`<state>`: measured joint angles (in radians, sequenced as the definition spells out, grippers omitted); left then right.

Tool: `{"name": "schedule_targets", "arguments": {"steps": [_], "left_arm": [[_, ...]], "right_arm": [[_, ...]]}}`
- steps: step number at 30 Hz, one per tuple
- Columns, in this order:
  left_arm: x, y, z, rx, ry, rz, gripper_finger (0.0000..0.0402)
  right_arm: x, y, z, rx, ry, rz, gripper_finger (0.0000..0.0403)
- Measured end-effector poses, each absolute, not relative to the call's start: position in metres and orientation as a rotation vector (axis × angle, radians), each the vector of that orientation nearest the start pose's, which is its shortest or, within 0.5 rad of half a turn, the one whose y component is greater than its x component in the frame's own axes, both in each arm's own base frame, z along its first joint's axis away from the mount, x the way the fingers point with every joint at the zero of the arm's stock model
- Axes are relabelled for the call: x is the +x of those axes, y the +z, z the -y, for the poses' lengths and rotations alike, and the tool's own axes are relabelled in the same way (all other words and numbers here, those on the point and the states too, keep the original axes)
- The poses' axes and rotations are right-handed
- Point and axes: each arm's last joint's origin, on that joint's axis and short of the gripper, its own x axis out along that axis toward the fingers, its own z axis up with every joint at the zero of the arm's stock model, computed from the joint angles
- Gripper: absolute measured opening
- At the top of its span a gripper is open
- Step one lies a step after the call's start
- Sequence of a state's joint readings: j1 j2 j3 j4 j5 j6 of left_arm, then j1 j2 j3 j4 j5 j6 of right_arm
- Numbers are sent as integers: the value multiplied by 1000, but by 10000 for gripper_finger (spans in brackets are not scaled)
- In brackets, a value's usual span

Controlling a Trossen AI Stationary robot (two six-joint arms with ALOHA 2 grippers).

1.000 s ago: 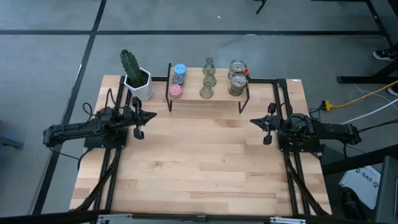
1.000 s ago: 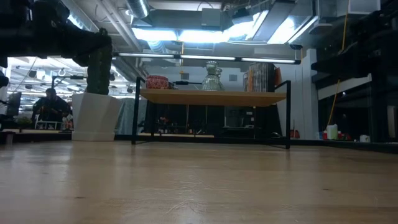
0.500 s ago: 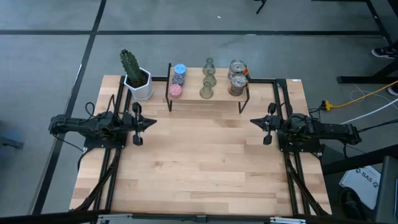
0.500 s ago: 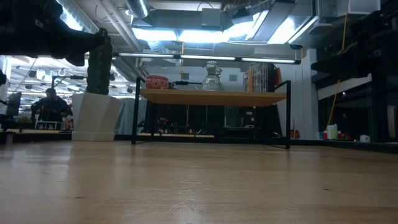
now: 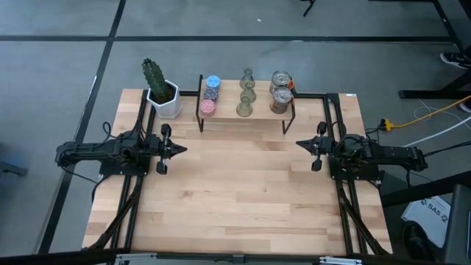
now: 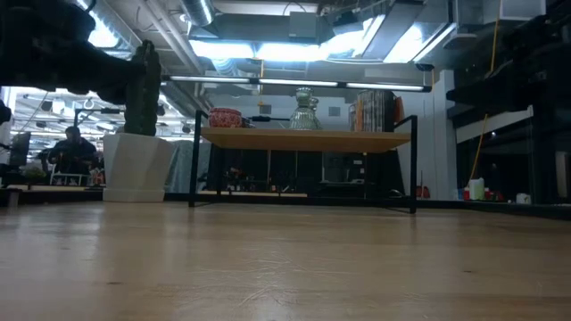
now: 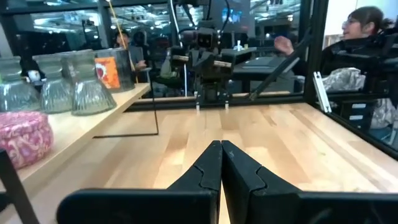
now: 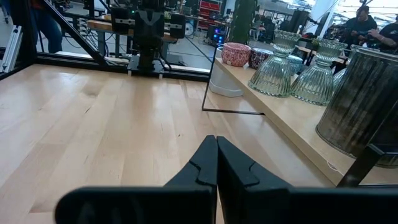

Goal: Pick & Place candle stick holders
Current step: Return to Home Position

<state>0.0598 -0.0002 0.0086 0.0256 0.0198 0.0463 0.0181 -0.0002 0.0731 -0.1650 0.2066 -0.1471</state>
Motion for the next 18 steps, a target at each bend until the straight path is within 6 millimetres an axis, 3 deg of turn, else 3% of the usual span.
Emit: {"name": "schedule_targets", "arguments": {"steps": [18], "left_arm": [[97, 169, -6, 41, 33, 30, 2]], "right_arm": [[92, 172, 4, -157, -181, -105, 1]]}}
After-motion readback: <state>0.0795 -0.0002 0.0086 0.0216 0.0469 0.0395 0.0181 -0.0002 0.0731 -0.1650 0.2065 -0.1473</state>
